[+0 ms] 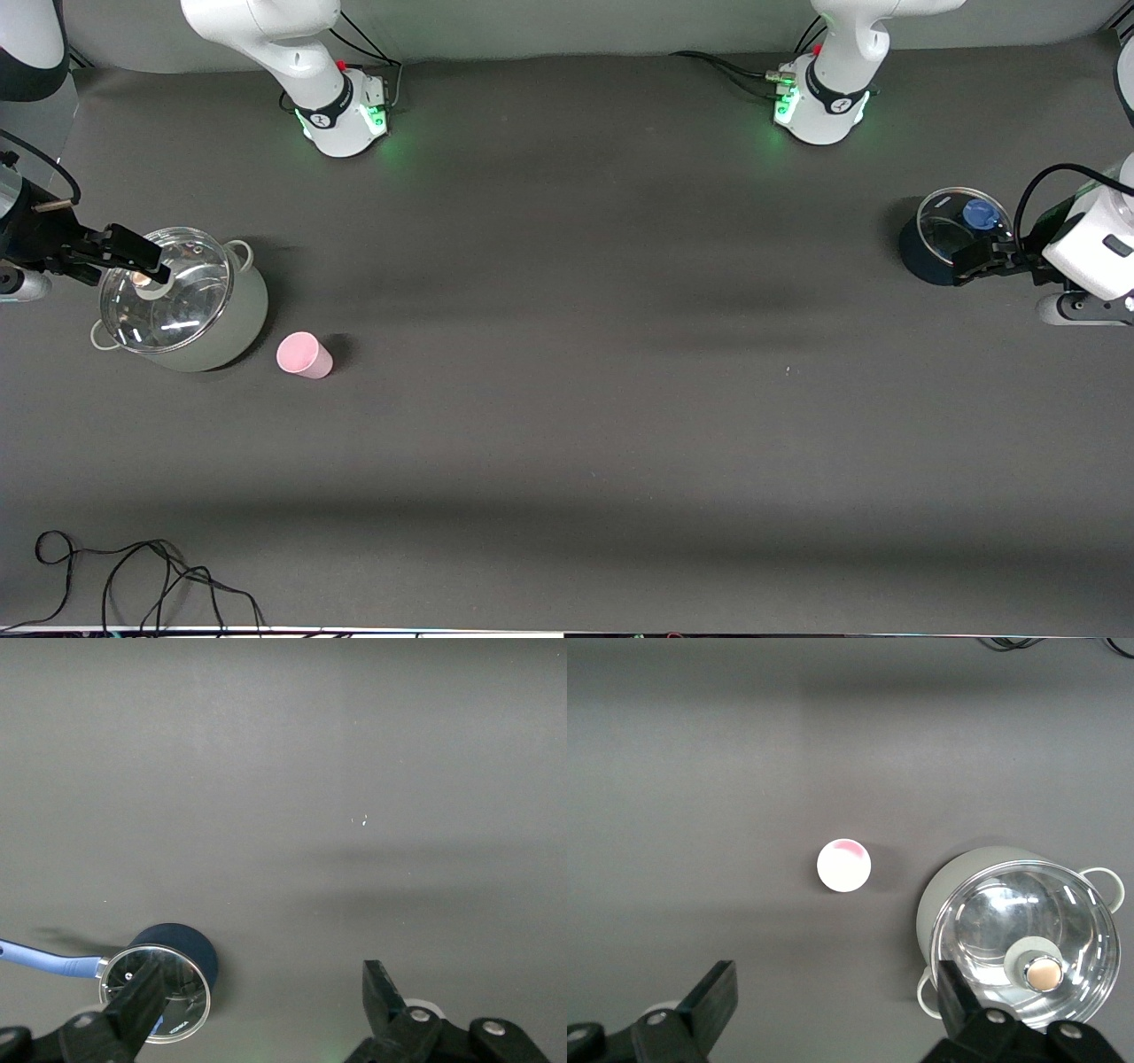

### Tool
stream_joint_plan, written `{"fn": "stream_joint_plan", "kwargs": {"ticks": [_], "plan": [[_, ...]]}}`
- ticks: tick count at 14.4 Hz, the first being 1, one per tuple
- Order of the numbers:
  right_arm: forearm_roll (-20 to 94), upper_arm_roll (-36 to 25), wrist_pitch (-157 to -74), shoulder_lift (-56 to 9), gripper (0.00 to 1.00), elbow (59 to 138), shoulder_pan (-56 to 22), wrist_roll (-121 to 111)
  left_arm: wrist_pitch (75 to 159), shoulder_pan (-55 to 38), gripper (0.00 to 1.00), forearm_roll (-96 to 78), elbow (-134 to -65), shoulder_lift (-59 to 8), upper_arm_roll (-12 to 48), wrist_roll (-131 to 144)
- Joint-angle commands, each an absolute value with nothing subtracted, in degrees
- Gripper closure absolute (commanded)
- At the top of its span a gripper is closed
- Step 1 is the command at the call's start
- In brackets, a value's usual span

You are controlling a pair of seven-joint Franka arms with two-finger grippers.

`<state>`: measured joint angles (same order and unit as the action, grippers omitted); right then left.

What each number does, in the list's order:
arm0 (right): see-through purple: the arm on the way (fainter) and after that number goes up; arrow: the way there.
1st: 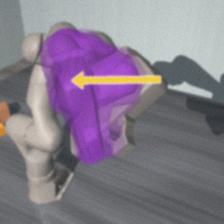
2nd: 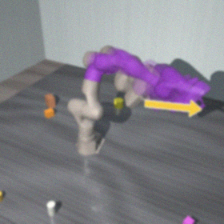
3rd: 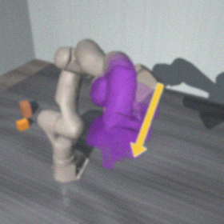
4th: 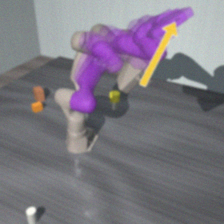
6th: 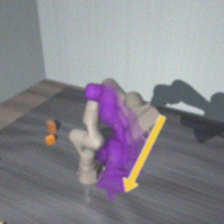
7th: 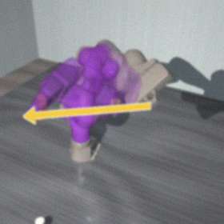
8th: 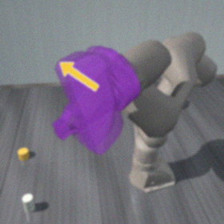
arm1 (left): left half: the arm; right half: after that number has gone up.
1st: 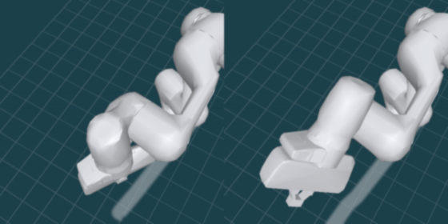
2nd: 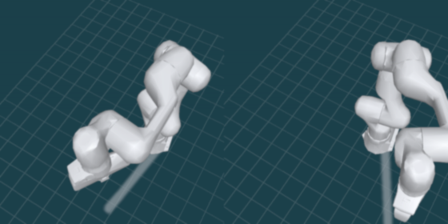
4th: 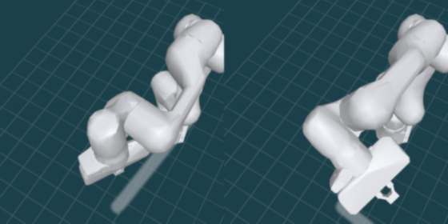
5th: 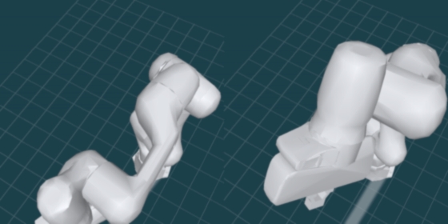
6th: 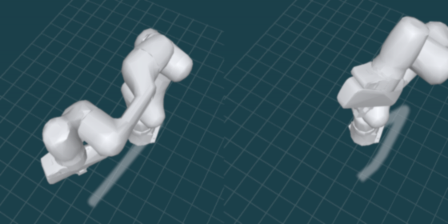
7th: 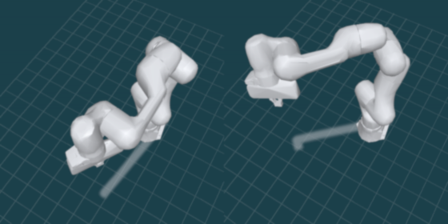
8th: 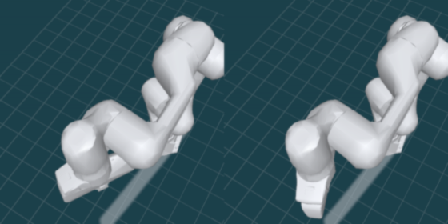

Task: Transfer pink cup from left to right arm

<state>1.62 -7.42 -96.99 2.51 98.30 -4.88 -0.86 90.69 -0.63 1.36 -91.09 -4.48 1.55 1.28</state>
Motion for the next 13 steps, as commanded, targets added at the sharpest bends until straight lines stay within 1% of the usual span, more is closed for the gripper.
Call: {"fn": "stream_joint_plan", "kwargs": {"ticks": [1, 5, 7, 9, 13], "plan": [[0.88, -7.21, -97.30, 2.63, 0.00, 98.17, -4.83, 2.26, 90.97, -0.79, 0.00, 1.67, -90.88, -4.22, 1.41, 0.70], [0.88, -6.94, -96.95, 2.72, 0.00, 98.35, -5.71, 4.31, 90.97, -0.79, 0.00, 1.67, -90.88, -4.22, 1.41, 0.70], [0.88, -6.94, -93.80, 2.90, 0.00, 98.35, -5.80, 4.31, 90.97, -0.79, 0.00, 1.67, -90.88, -4.22, 1.49, 0.70], [0.88, -6.94, -92.38, 2.99, 0.00, 98.35, -5.80, 4.31, 90.97, -0.79, 0.00, 1.67, -90.88, -4.22, 1.41, 0.70], [0.88, -6.94, -92.37, 2.99, 0.00, 98.44, -5.80, 4.31, 90.97, -0.79, 0.00, 1.67, -90.88, -4.22, 1.41, 0.70]]}}
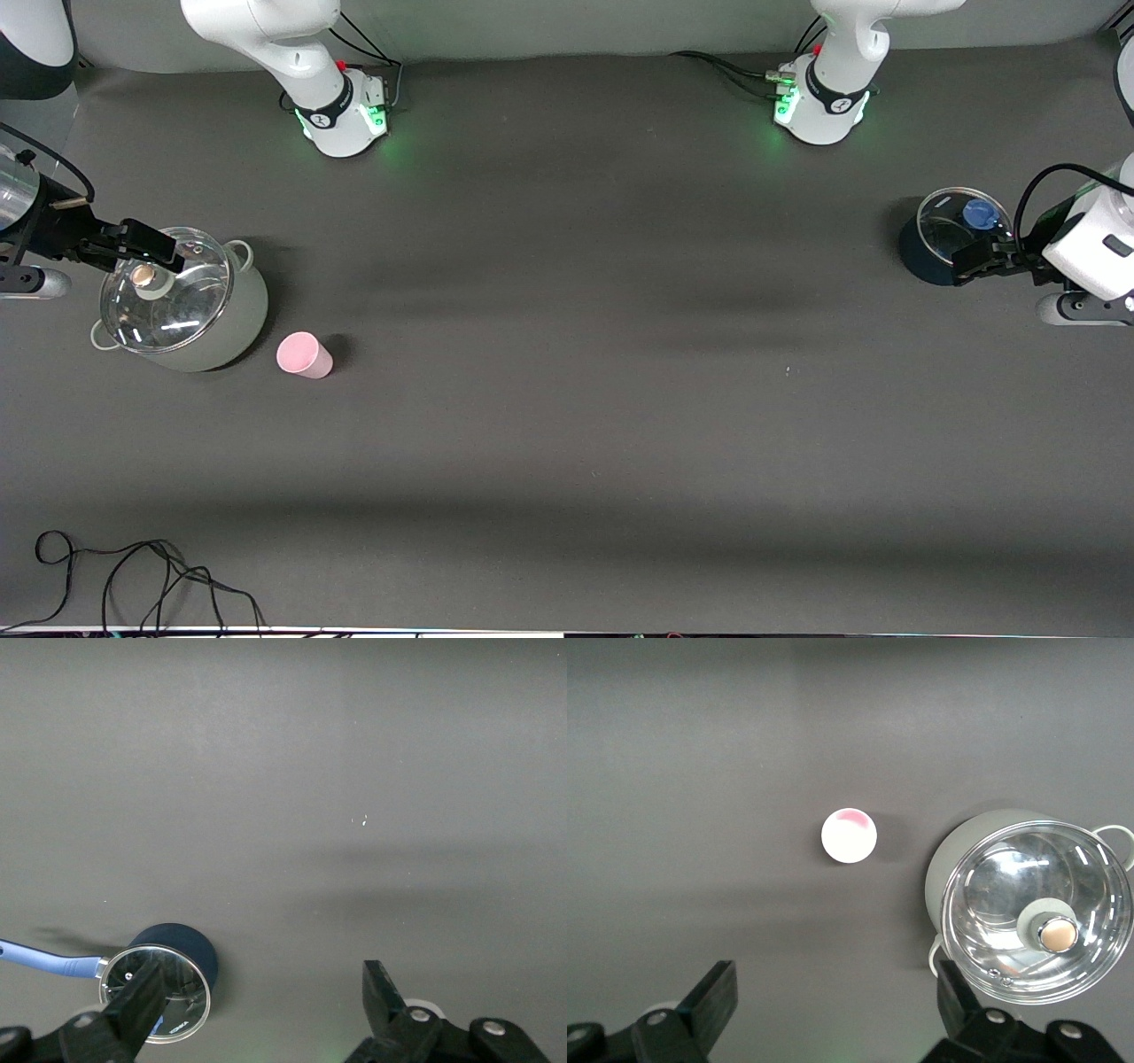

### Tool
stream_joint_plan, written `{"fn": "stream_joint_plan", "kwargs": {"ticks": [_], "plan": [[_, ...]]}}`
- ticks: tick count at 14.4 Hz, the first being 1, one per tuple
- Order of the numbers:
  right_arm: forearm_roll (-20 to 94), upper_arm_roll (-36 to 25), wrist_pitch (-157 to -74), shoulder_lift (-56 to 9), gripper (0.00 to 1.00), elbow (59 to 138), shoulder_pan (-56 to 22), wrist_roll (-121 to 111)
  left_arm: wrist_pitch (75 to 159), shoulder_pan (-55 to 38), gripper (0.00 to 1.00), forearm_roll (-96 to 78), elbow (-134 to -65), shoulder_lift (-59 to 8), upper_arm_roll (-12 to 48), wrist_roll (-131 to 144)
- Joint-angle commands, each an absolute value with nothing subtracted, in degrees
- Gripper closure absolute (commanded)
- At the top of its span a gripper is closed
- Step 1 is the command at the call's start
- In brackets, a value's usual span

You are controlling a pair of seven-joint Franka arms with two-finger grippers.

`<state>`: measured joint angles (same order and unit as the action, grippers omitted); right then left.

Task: Transfer pink cup from left to right arm

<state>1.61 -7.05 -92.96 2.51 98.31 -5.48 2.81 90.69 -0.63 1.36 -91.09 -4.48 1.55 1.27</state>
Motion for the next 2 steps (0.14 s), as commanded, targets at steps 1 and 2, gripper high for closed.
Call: {"fn": "stream_joint_plan", "kwargs": {"ticks": [1, 2], "plan": [[0.88, -6.94, -92.37, 2.90, 0.00, 98.35, -5.80, 4.31, 90.97, -0.79, 0.00, 1.67, -90.88, -4.22, 1.41, 0.70], [0.88, -6.94, -92.37, 2.99, 0.00, 98.44, -5.80, 4.31, 90.97, -0.79, 0.00, 1.67, -90.88, -4.22, 1.41, 0.70]]}}
